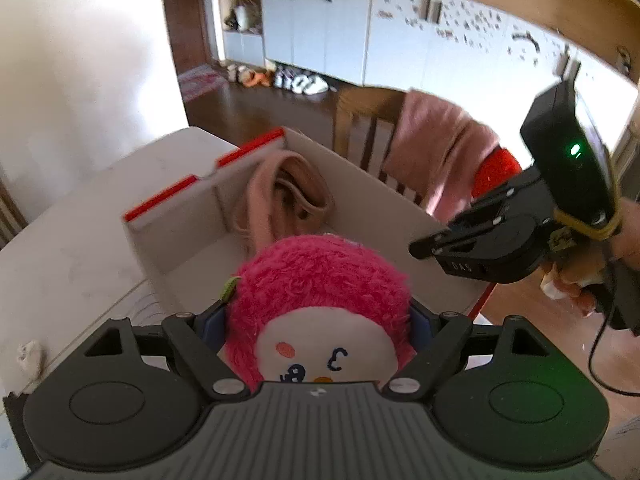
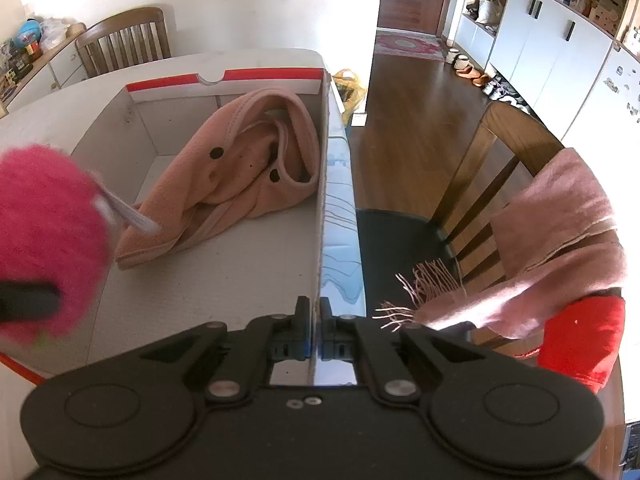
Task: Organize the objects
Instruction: 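Carry the pink plush toy into the box and release it beside the scarf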
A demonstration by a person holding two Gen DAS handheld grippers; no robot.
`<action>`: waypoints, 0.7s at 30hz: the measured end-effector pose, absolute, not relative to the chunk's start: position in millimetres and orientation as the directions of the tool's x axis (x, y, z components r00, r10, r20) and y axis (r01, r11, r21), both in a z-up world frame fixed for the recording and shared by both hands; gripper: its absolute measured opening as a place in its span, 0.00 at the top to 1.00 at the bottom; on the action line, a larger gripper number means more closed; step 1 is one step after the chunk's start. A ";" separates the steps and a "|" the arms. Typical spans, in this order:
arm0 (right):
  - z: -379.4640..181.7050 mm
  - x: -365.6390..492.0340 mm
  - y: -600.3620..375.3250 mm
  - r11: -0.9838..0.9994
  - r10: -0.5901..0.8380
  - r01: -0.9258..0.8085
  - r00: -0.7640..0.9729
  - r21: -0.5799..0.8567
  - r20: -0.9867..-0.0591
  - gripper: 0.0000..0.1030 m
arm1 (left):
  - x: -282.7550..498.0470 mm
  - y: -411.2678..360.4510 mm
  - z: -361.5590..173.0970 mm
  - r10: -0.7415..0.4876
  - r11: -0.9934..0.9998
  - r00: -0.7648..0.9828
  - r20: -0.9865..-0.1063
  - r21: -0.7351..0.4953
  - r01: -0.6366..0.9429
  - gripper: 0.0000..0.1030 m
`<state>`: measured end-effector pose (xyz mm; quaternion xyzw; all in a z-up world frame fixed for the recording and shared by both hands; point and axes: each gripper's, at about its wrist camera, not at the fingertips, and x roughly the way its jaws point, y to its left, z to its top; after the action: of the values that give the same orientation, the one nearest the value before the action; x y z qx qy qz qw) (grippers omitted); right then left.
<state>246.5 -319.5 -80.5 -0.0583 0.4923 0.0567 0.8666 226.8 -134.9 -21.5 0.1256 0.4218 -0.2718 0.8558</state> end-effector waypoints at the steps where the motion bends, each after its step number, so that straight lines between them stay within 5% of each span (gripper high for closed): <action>1: -80.6 246.7 -319.8 0.987 0.042 -0.156 0.509 -0.044 -0.860 0.97 | 228.5 -138.8 -24.9 -0.355 0.814 0.484 -0.800 -0.009 0.581 0.18; 21: -81.8 248.8 -317.3 0.988 0.043 -0.153 0.501 -0.040 -0.864 0.98 | 271.6 -175.6 -93.9 -0.253 0.784 0.293 -0.922 -0.017 0.621 0.18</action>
<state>248.8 -317.3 -81.8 -0.0553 0.4962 0.0565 0.8646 271.6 -175.6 -93.9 0.1752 0.5254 -0.2783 0.7847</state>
